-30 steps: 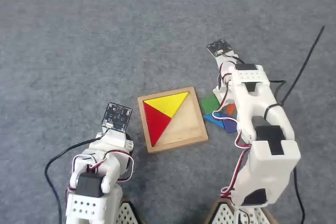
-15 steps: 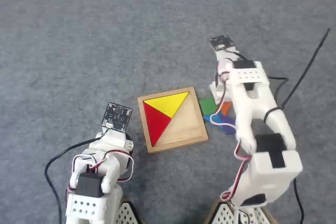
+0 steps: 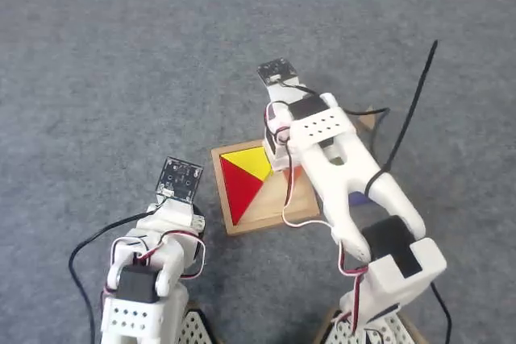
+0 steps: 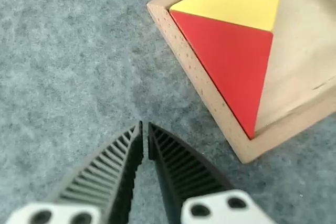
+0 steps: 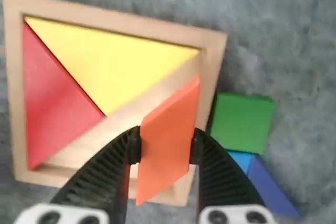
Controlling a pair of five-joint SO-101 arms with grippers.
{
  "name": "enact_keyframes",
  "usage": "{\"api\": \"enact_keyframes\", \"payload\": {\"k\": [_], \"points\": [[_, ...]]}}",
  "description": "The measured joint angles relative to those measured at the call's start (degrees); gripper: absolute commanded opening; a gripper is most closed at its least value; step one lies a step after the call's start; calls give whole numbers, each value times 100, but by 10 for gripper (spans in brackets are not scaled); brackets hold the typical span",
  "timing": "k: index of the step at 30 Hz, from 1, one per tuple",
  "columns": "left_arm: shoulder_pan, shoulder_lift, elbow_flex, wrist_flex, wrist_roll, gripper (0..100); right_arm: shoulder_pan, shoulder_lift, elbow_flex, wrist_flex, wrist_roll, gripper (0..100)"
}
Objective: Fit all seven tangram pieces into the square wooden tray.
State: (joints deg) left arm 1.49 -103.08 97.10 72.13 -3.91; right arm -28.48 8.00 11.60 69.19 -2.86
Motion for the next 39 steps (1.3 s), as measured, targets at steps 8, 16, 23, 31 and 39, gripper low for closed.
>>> {"api": "enact_keyframes", "payload": {"k": [8, 16, 23, 31, 39], "points": [[0, 0, 0, 0, 0, 19, -202, 387, 0, -466, -53, 41], [18, 0, 0, 0, 0, 19, -185, 563, -18, -571, -70, 38], [0, 0, 0, 0, 0, 19, -97, 563, -18, -571, -53, 43], [9, 0, 0, 0, 0, 19, -88, 563, -18, -571, 352, 43], [18, 0, 0, 0, 0, 19, -79, 563, -18, -571, 387, 219]]}}
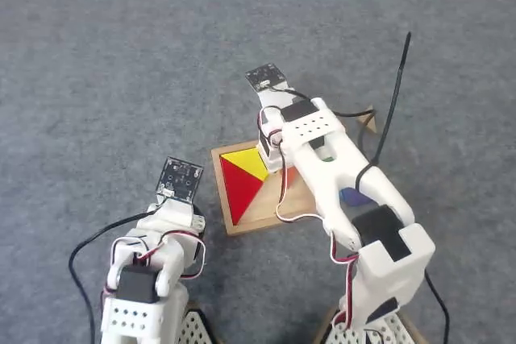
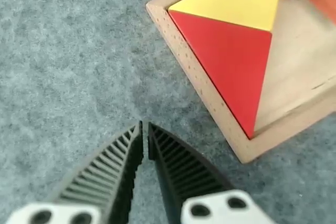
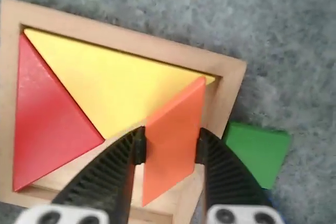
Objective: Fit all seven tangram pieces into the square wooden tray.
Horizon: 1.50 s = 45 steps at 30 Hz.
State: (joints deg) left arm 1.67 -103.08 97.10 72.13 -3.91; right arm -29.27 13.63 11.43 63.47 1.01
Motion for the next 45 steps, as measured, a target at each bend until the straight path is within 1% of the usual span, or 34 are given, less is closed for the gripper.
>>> {"api": "enact_keyframes", "payload": {"k": [11, 15, 19, 24, 25, 28, 35, 39, 45], "points": [[-9, 0, 0, 0, 0, 19, -9, 0, 0, -44, 0, 219], [-9, 0, 0, 0, 0, 19, -9, -114, 0, -35, 237, 214], [-18, 0, 0, 0, 0, 19, -9, -923, 440, -132, 352, 133], [0, 0, 0, 0, 0, 19, -9, -2426, 1785, -809, 404, 17], [0, 0, 0, 0, 0, 19, -9, -2681, 2066, -941, 413, 2], [-9, 0, 0, 0, 0, 19, -9, -3086, 2699, -1222, 422, 6], [-9, 0, 0, 0, 0, 19, -9, -3077, 3051, -1609, 598, 6], [-9, 0, 0, 0, 0, 19, 0, -2514, 3051, -1811, 607, 6], [-9, 0, 0, 0, 0, 19, 9, -1714, 2743, -1758, 607, 6]]}}
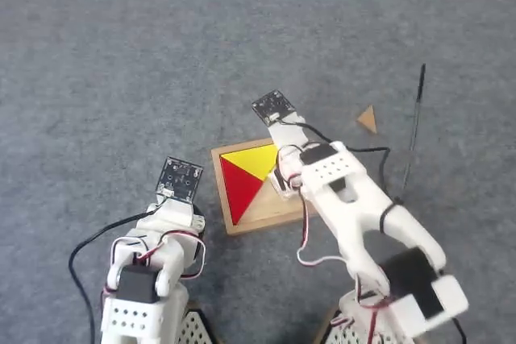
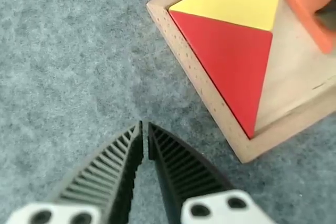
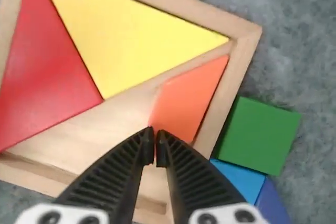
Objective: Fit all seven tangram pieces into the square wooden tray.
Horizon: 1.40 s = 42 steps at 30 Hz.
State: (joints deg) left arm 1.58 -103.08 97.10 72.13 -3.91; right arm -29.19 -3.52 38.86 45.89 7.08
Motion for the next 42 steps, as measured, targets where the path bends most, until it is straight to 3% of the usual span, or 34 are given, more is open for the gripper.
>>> {"api": "enact_keyframes", "payload": {"k": [27, 42], "points": [[0, 0, 0, 0, 0, 19, 466, 958, -1020, 35, 35, 6], [-9, 0, 0, 0, 0, 19, 1037, -149, -835, 404, 35, 6]]}}
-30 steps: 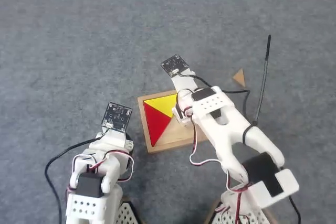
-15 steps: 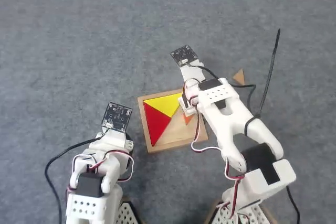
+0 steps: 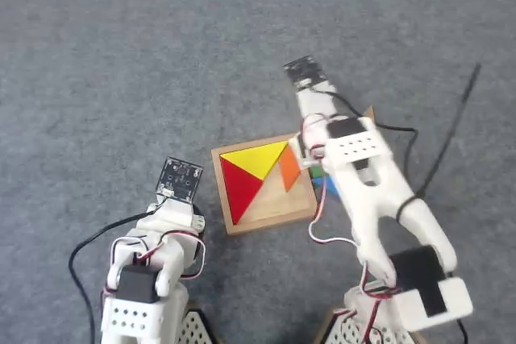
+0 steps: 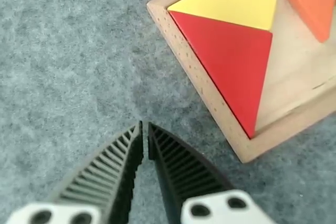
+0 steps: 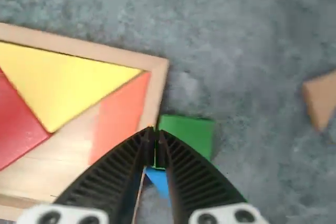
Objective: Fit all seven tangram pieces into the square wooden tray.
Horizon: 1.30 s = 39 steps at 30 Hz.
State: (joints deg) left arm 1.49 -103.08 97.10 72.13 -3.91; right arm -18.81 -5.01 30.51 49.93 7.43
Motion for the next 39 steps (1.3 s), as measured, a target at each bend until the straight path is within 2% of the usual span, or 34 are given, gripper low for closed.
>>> {"api": "enact_keyframes", "payload": {"k": [5, 10, 15, 21, 25, 39], "points": [[0, 0, 0, 0, 0, 19, 756, -79, -88, 97, 0, 6], [0, 0, 0, 0, 0, 19, 1248, 387, -1046, 633, 0, 6], [0, 0, 0, 0, 0, 19, 1248, 1626, -2435, 1222, 0, 8], [0, 0, 0, 0, 0, 19, 1433, 3174, -3974, 1732, 0, 135], [0, 0, 0, 0, 0, 19, 1609, 3578, -4686, 2031, 0, 140], [9, 0, 0, 0, 0, 19, 1644, 4105, -5029, 2163, 501, 145]]}}
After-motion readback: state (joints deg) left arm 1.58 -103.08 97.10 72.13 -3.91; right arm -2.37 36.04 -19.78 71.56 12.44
